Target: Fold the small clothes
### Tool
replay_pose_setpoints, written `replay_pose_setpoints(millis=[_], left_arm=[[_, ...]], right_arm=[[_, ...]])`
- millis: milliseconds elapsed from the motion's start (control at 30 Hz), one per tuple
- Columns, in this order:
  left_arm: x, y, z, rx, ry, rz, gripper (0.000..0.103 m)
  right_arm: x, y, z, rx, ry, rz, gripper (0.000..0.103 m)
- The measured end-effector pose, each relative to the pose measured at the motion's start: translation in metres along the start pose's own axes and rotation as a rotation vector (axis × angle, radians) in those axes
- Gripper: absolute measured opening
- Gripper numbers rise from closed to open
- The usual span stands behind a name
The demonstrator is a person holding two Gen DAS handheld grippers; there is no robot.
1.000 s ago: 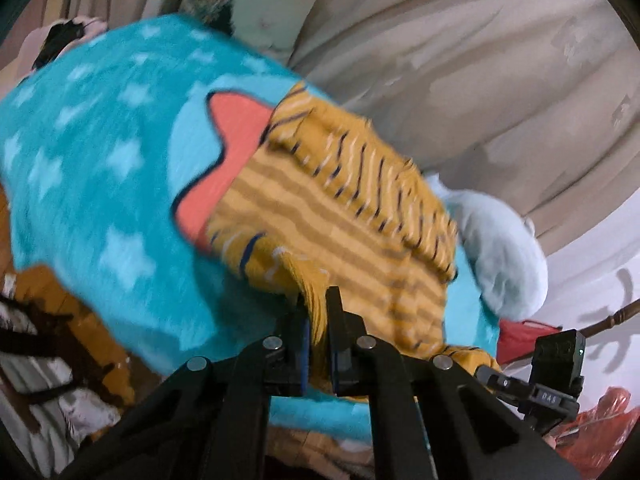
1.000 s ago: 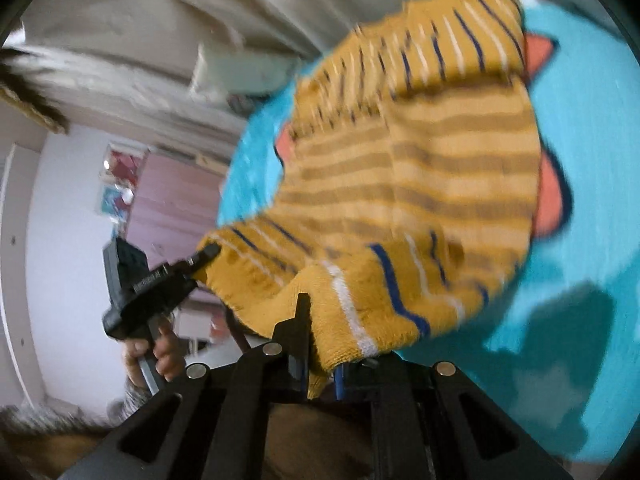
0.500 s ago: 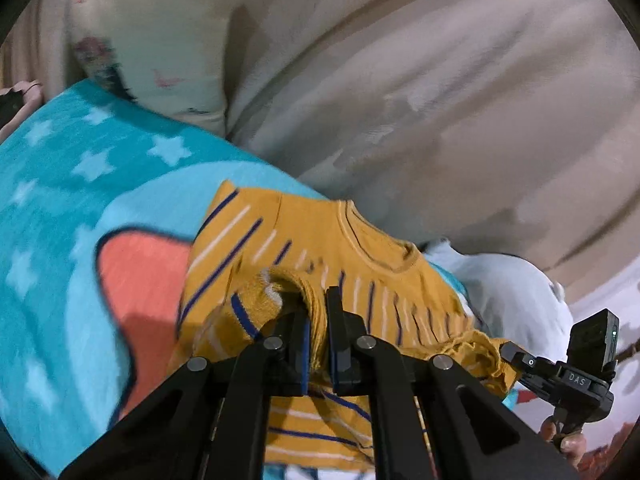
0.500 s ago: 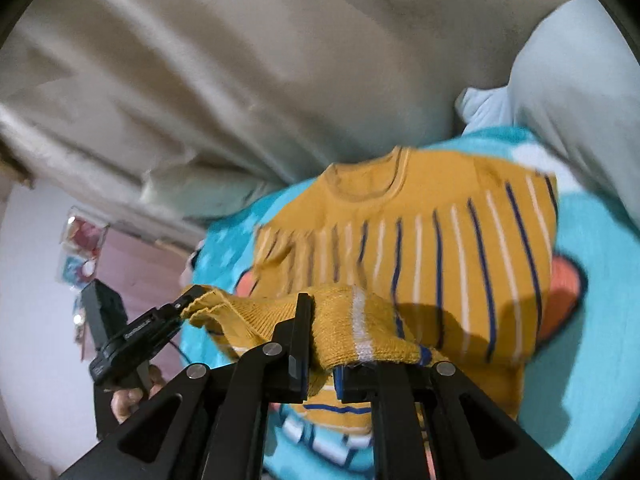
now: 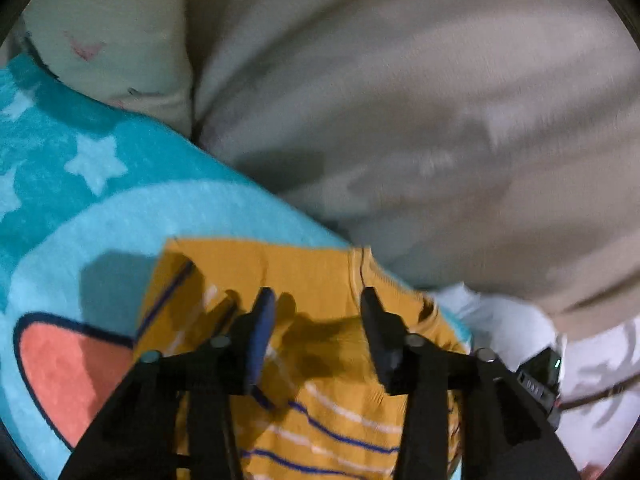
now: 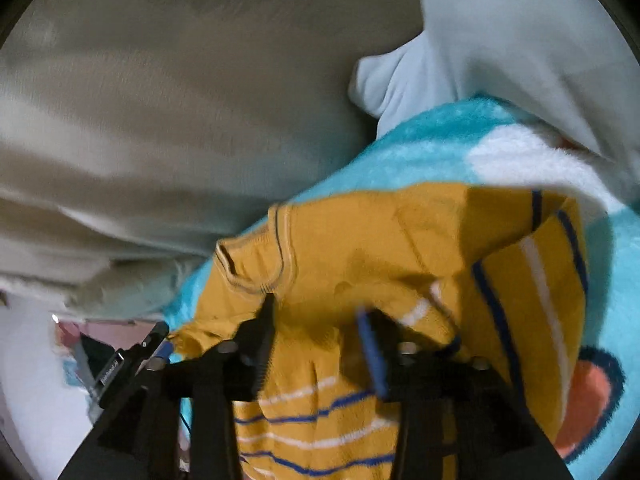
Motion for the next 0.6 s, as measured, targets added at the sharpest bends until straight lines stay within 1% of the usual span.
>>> replay_pose_setpoints(millis=[67, 100, 167, 233, 300, 367, 433, 467, 500, 533, 567, 600], left_arm=[[0.006, 0.004, 0.005, -0.005, -0.003, 0.035, 0.045], [0.007, 0.005, 0.009, 0.006, -0.012, 0.04, 0.045], [0.005, 0.002, 0.019, 0.022, -0.029, 0.014, 0.045], [-0.009, -0.008, 0.028, 0.05, -0.038, -0.067, 0.045], [-0.024, -0.018, 0.029, 0.068, -0.037, -0.151, 0.047], [-0.039, -0.029, 0.021, 0.075, -0.021, -0.232, 0.052], [-0.056, -0.038, 0.001, 0.093, 0.033, -0.304, 0.053], [-0.062, -0.041, -0.012, 0.105, 0.063, -0.333, 0.053], [-0.065, -0.042, -0.025, 0.129, 0.085, -0.37, 0.053], [-0.064, -0.04, -0.033, 0.17, 0.082, -0.396, 0.053], [-0.057, -0.031, -0.041, 0.229, 0.062, -0.407, 0.053], [-0.045, -0.016, -0.049, 0.297, 0.04, -0.386, 0.053]], right_arm=[[0.012, -0.005, 0.009, 0.013, -0.049, -0.033, 0.058], [0.018, -0.006, 0.015, 0.02, -0.07, -0.049, 0.059], [0.027, -0.004, 0.029, 0.004, -0.104, -0.05, 0.06], [0.024, 0.012, 0.038, -0.004, -0.118, 0.021, 0.06], [0.009, 0.03, 0.04, -0.007, -0.097, 0.104, 0.06], [-0.019, 0.051, 0.03, 0.021, -0.035, 0.179, 0.06], [-0.045, 0.062, 0.008, 0.021, 0.036, 0.23, 0.06], [-0.056, 0.065, -0.005, 0.005, 0.069, 0.255, 0.06], [-0.065, 0.065, -0.017, -0.018, 0.098, 0.274, 0.06], [-0.072, 0.065, -0.028, -0.035, 0.115, 0.284, 0.06], [-0.074, 0.063, -0.039, -0.063, 0.119, 0.298, 0.06], [-0.071, 0.061, -0.046, -0.095, 0.11, 0.316, 0.057]])
Point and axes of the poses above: each gripper's, at about its wrist camera, not at the fingertips, and z roughly against the way its jaws point, y to its left, x to its top, the point moved 10 cm from there along -z, roughly the way its jaws point, and after that the axes turned 5 degrees about z, right-handed, at the moved point
